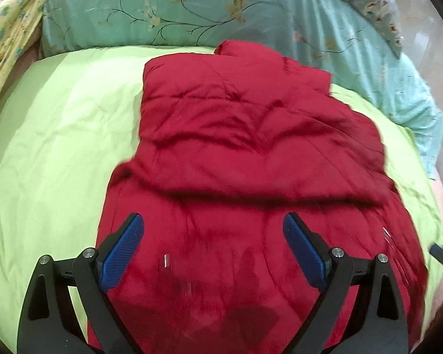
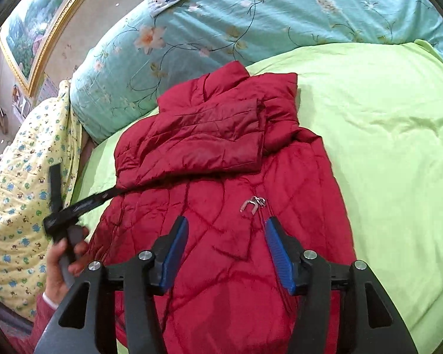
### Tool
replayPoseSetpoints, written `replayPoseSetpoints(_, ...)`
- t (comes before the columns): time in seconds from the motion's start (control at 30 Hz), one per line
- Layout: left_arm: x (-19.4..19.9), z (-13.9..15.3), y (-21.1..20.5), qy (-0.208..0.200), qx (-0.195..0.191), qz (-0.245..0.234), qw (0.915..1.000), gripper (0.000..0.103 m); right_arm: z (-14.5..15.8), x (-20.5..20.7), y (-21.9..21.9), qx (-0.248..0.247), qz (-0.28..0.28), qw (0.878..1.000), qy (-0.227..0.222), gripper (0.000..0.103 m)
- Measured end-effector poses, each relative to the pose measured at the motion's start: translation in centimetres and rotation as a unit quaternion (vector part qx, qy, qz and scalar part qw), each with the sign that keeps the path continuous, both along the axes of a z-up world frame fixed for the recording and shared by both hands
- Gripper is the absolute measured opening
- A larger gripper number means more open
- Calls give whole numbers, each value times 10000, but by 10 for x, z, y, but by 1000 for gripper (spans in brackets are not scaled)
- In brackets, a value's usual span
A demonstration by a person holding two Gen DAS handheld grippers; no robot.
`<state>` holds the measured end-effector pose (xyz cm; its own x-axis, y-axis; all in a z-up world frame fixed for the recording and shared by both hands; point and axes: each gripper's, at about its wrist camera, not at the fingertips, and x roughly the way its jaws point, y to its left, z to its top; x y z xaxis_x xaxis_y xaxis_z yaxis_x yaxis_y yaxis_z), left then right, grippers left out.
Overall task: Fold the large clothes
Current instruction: 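Release the coat and lift the right gripper away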
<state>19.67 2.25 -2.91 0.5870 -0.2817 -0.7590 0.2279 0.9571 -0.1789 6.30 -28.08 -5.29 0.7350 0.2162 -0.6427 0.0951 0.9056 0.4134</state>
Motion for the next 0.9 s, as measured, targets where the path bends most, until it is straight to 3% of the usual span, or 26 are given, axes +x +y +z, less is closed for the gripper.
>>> replayPoseSetpoints(0.3,-77,-5,50,106,-232,198,9995,96,-10,-26,6,44,60,9999,108,62)
replayPoseSetpoints(0.63,-106,-19,105,319,-425,668,9963,96,-16,-53,-22,34,-361,9991,230,64)
replayPoseSetpoints(0.9,-116,-27,103,460,-480,501,9965,96,-29,-70,-40,38,-562,9975,419,66)
